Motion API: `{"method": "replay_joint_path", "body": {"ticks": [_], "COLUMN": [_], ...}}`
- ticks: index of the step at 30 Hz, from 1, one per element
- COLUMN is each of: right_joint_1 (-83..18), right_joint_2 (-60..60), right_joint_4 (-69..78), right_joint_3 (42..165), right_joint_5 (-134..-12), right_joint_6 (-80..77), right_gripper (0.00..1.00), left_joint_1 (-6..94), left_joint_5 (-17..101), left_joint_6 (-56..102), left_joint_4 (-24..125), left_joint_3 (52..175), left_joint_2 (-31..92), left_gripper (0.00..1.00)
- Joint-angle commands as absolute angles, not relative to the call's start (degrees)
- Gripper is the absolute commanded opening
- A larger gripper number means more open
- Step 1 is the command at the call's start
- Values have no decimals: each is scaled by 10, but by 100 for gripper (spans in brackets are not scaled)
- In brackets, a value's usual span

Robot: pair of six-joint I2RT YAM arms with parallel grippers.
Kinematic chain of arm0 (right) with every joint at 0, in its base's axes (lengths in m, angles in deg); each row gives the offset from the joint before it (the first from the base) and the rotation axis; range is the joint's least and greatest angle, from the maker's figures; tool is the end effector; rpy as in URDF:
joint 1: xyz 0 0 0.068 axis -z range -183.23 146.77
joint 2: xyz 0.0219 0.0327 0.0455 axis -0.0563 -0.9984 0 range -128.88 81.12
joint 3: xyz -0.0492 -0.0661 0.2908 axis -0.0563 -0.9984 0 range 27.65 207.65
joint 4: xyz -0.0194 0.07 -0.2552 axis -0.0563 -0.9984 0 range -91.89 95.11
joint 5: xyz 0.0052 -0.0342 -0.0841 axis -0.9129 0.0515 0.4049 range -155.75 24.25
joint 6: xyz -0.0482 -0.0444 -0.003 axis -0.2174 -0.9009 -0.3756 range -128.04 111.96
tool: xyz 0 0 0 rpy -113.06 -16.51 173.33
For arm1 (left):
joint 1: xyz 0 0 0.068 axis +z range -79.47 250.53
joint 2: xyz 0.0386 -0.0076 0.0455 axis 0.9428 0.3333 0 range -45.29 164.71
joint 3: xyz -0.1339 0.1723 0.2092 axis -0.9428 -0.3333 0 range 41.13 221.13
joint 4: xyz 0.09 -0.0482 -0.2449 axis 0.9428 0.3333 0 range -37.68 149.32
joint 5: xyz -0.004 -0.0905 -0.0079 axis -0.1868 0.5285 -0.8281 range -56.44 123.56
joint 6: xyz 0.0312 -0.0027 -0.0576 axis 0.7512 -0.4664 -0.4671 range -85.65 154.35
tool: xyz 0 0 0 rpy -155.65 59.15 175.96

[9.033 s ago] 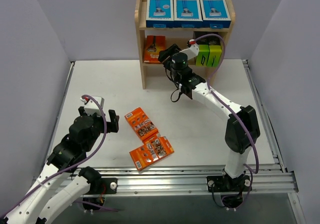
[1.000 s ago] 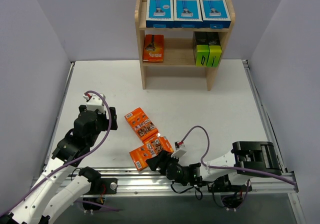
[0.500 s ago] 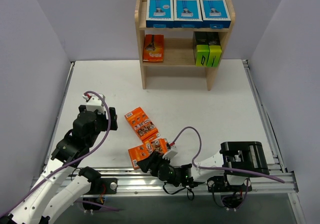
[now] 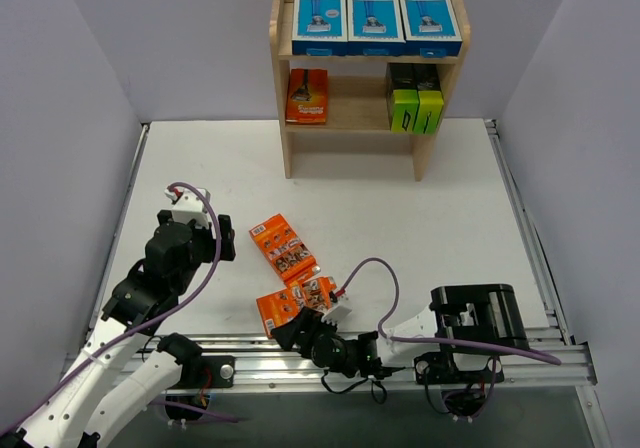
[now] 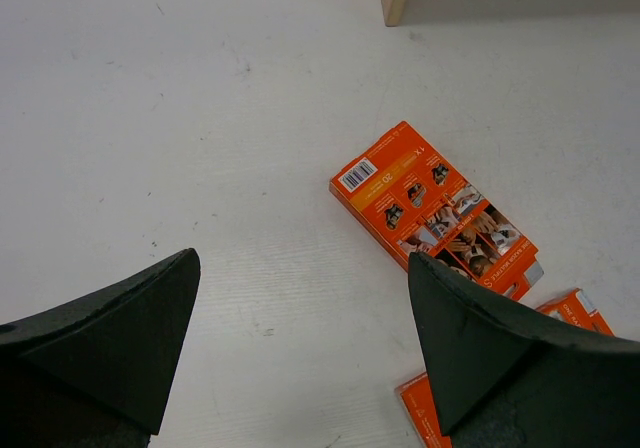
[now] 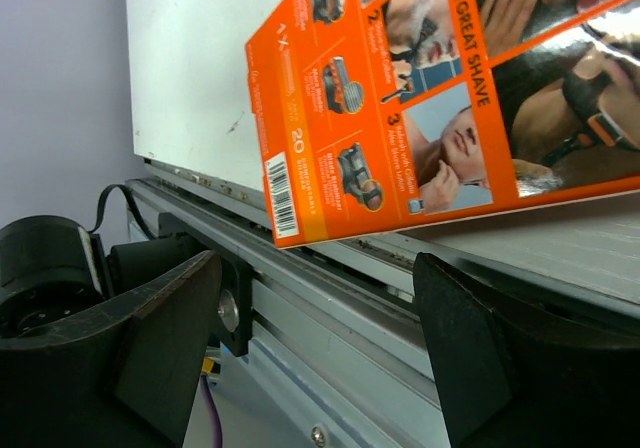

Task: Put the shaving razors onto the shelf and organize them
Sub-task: Grab a shaving razor with the right arm

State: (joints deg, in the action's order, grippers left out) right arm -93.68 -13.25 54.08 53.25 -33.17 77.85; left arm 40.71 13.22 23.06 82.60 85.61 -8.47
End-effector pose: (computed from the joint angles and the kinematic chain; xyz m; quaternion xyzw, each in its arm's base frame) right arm 0.0253 0.2995 0.1567 0.1299 0.7911 0.5443 0.2469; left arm 0.1271 -0.0523 0.3356 0.0352 0.8241 -0.0542 0.5628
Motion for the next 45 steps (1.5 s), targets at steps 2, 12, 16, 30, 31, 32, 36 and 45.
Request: {"method": "replay_joint_path", "body": {"ticks": [2, 12, 16, 30, 31, 32, 36, 45], "right_joint_1": [-942, -945, -945, -947, -948, -950, -958, -958], "right_joint_2": [-162, -195, -185, -178, -178, -178, -179, -192], "right_joint_4": [550, 555, 495, 301, 272, 253, 173, 75], "right_joint_3": [553, 562, 576, 651, 656, 665, 716, 757], "right_joint_5": [-313, -298, -294, -289, -286, -282, -255, -232], "right_joint_6": [816, 889, 914, 1015, 1020, 1034, 1064, 1146], "right_gripper": [73, 74, 74, 72, 72, 72, 71, 67], "left_joint_1": [411, 411, 411, 411, 411, 411, 411, 411], "left_joint_5": [140, 145, 145, 144, 144, 144, 144, 152], "left_joint_6": [236, 236, 236, 235, 235, 235, 234, 234], "left_joint_4": [813, 813, 813, 819, 820, 820, 819, 820], "left_joint_3": [866, 867, 866, 867, 867, 867, 867, 866], "left_joint_2": [-89, -90, -93, -86, -86, -86, -86, -89], "left_gripper": [94, 94, 94, 94, 94, 94, 94, 94]}}
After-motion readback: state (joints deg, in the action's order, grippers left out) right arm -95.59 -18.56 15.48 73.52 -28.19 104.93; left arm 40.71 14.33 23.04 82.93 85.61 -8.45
